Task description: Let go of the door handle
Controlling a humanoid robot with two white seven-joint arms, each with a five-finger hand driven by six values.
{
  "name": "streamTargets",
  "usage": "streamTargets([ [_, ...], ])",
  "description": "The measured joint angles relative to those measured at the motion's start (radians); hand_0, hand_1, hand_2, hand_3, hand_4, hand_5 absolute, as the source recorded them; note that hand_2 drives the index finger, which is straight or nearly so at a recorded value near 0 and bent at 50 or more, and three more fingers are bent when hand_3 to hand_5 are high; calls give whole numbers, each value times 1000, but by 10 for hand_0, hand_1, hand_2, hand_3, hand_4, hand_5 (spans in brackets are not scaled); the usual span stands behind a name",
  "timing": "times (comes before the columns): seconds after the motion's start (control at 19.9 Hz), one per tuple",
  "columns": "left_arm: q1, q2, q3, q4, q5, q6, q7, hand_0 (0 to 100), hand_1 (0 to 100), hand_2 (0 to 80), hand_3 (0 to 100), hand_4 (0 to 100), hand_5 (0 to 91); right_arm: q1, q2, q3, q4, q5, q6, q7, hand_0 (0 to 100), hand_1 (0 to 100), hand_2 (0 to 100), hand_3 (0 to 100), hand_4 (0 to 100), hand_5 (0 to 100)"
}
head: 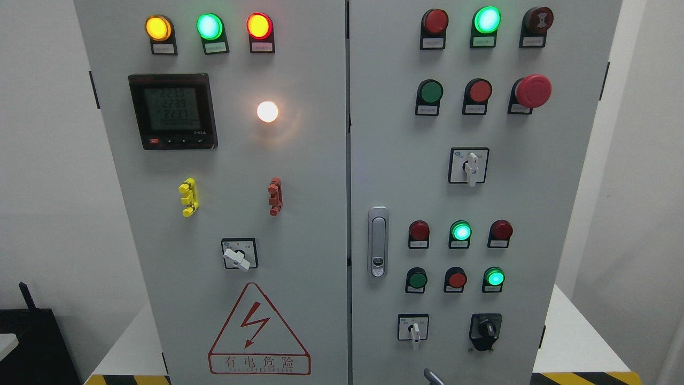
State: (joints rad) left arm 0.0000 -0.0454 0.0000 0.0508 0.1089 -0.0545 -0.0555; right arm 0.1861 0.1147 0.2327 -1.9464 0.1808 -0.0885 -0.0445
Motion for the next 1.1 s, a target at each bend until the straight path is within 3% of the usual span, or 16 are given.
streamTargets([
  [0.55,0,0,0,0,0,0,0,120,389,0,0,0,0,1,2,-2,0,-1,1,5,411,0,0,0,0,0],
  [0.6,0,0,0,0,0,0,0,120,389,0,0,0,0,1,2,-2,0,0,0,5,402,20,0,0,18,0],
  [0.65,0,0,0,0,0,0,0,120,389,0,0,0,0,1,2,-2,0,1,-2,5,381,83,0,57,178,14],
  [0.7,0,0,0,0,0,0,0,120,389,0,0,0,0,1,2,-1,-1,4,-3,7,371,111,0,96,233,70],
  [0.75,0,0,0,0,0,0,0,120,389,0,0,0,0,2,1,0,-2,7,-10,9,357,153,0,213,335,189],
  [0.8,0,0,0,0,0,0,0,120,389,0,0,0,0,2,1,0,-3,17,-24,1,372,166,0,384,428,400],
  [1.0,0,0,0,0,0,0,0,120,389,0,0,0,0,-8,1,3,-6,192,-80,-95,345,235,0,564,547,659],
  [1.1,0,0,0,0,0,0,0,120,389,0,0,0,0,-26,1,7,-6,332,-91,-130,349,259,0,767,837,956],
])
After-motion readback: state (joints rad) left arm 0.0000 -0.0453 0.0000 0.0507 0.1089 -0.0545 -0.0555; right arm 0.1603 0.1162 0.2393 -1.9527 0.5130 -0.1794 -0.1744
